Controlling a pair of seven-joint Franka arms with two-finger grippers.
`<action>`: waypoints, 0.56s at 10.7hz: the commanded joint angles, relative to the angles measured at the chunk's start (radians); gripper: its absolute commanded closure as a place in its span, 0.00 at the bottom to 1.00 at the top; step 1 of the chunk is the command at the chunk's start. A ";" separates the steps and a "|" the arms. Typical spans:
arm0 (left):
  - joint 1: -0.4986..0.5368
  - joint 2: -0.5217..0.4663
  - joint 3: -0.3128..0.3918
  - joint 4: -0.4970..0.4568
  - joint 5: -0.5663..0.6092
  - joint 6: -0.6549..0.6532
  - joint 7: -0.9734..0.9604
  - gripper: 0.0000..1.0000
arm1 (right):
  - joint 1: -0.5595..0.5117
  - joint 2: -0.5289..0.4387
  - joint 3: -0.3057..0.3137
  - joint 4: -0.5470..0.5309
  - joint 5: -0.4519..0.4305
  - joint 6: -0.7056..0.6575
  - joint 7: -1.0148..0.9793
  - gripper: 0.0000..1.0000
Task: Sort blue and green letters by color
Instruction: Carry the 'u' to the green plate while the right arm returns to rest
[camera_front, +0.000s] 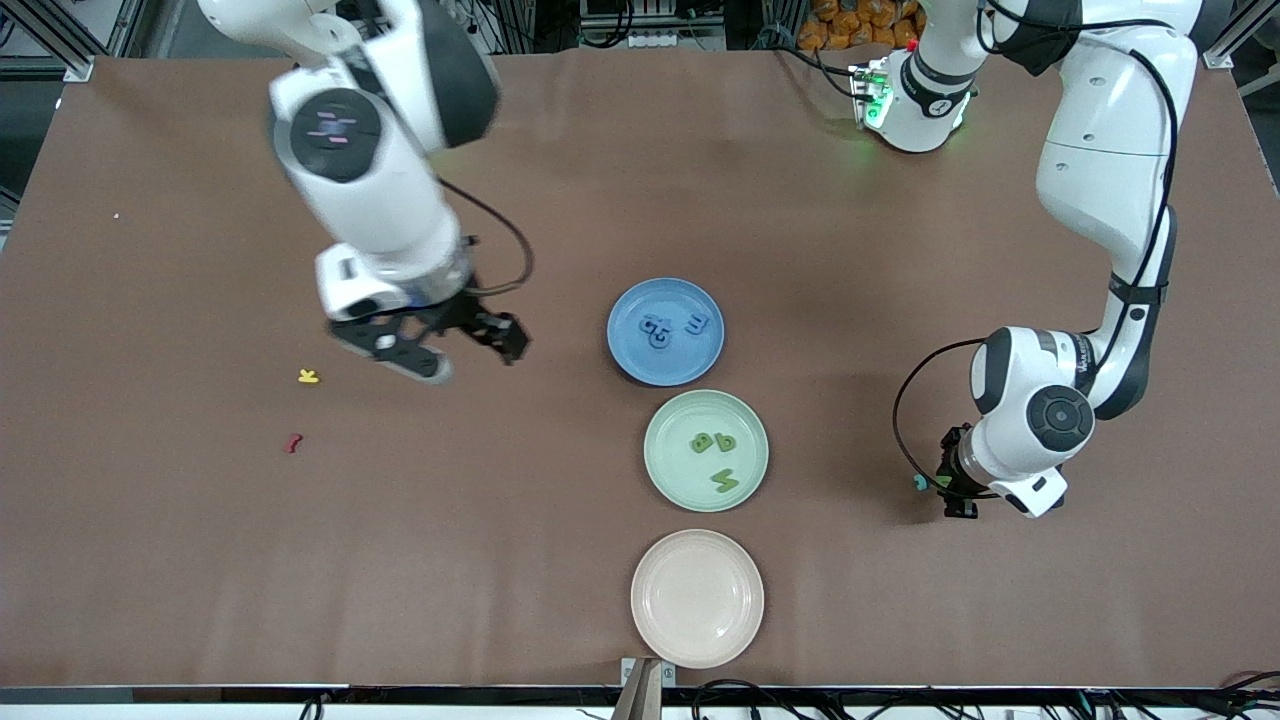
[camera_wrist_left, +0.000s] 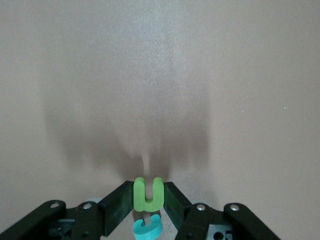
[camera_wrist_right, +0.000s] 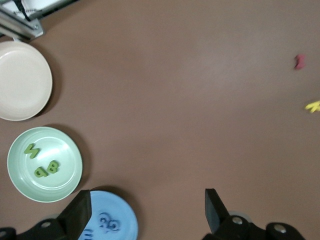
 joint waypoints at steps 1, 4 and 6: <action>0.000 -0.028 -0.010 -0.004 -0.017 -0.005 0.010 1.00 | -0.190 -0.120 0.023 -0.033 0.000 -0.090 -0.297 0.00; -0.014 -0.059 -0.069 -0.008 -0.017 -0.012 0.009 1.00 | -0.425 -0.218 0.069 -0.039 0.000 -0.196 -0.517 0.00; -0.035 -0.080 -0.134 -0.009 -0.014 -0.014 0.003 1.00 | -0.536 -0.252 0.082 -0.039 -0.010 -0.221 -0.672 0.00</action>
